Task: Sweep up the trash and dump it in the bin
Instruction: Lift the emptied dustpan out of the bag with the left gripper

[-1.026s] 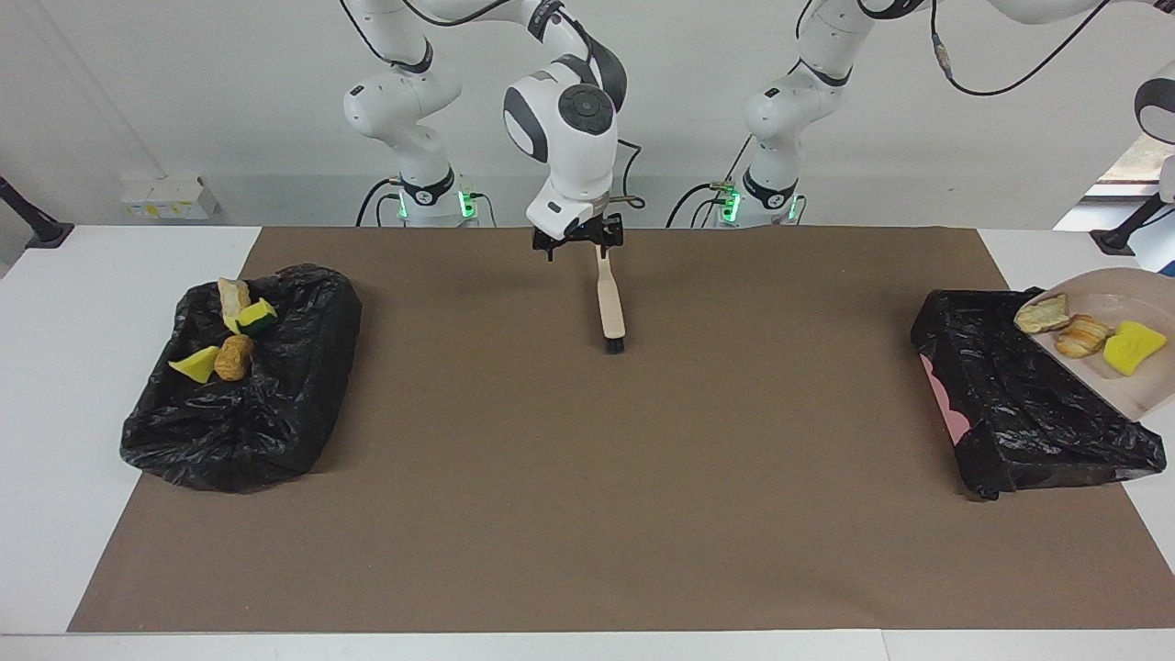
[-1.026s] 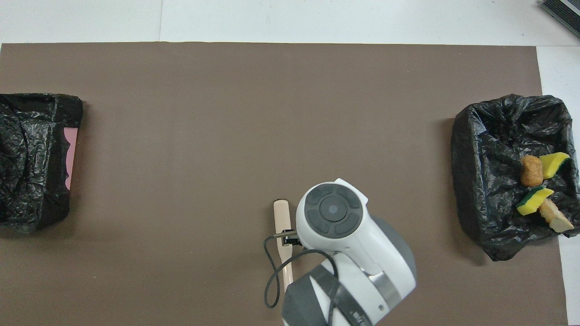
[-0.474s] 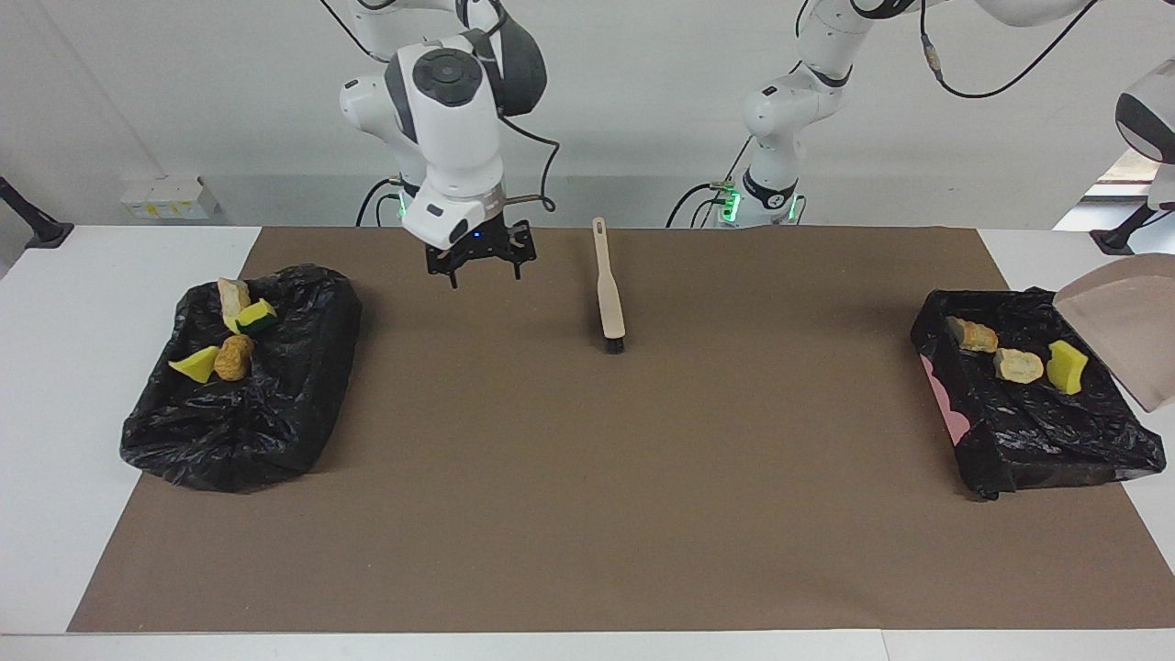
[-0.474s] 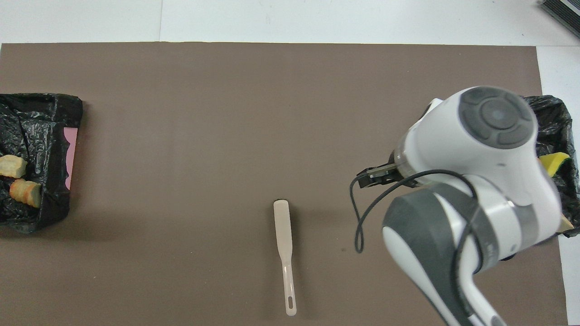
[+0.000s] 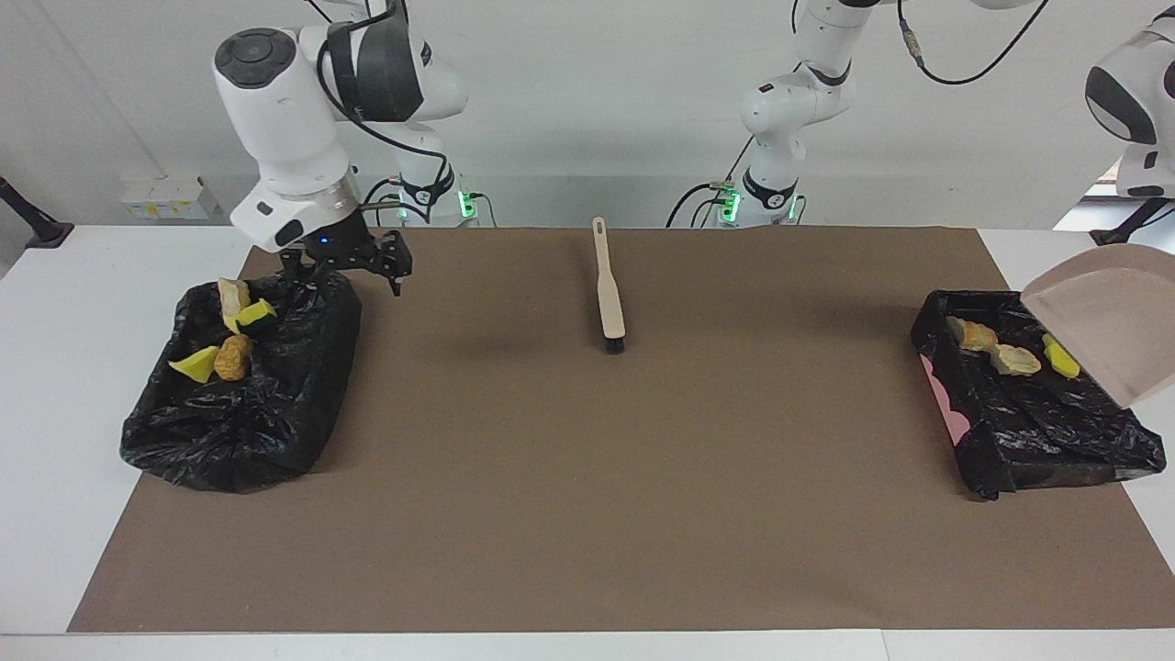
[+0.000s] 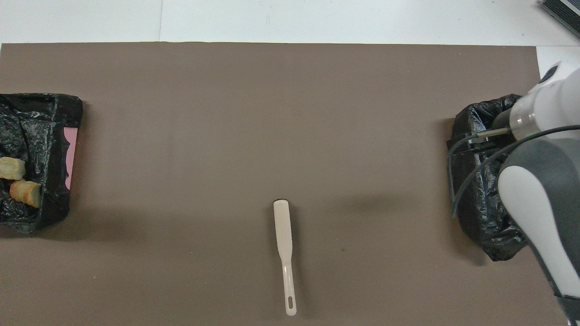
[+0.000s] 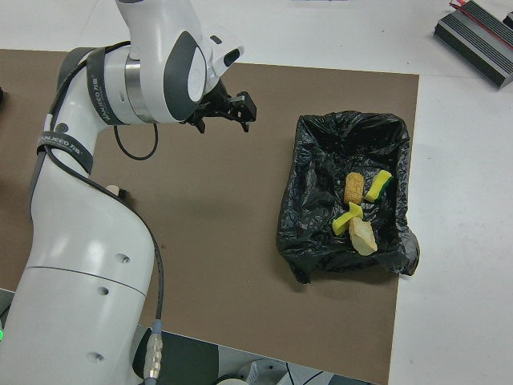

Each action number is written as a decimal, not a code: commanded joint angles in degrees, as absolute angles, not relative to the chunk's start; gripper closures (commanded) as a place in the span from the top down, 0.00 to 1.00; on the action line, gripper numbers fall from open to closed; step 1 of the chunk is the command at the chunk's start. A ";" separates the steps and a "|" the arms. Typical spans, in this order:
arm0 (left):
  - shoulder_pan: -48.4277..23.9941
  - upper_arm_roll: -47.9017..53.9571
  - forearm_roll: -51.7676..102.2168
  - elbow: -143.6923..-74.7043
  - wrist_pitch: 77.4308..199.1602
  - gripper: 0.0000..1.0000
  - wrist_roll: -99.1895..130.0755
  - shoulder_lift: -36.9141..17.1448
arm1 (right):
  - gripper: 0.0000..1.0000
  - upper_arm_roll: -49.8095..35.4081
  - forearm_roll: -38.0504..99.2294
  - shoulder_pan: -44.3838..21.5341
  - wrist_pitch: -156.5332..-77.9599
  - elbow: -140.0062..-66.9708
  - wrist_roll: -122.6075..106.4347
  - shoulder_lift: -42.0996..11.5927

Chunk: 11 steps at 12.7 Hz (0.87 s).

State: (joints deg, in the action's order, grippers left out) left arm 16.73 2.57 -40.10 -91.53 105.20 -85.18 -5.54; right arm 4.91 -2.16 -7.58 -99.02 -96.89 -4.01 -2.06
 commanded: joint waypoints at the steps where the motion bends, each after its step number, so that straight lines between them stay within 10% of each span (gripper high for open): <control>1: 12.67 2.02 -31.07 -92.90 101.35 0.00 -78.09 -4.39 | 1.00 4.40 -3.43 -3.53 -97.30 -96.15 -10.00 -1.50; 11: -13.51 2.11 -4.23 -97.47 109.05 0.00 -12.81 -11.23 | 1.00 3.52 -1.67 -3.34 -90.70 -91.32 0.70 -1.14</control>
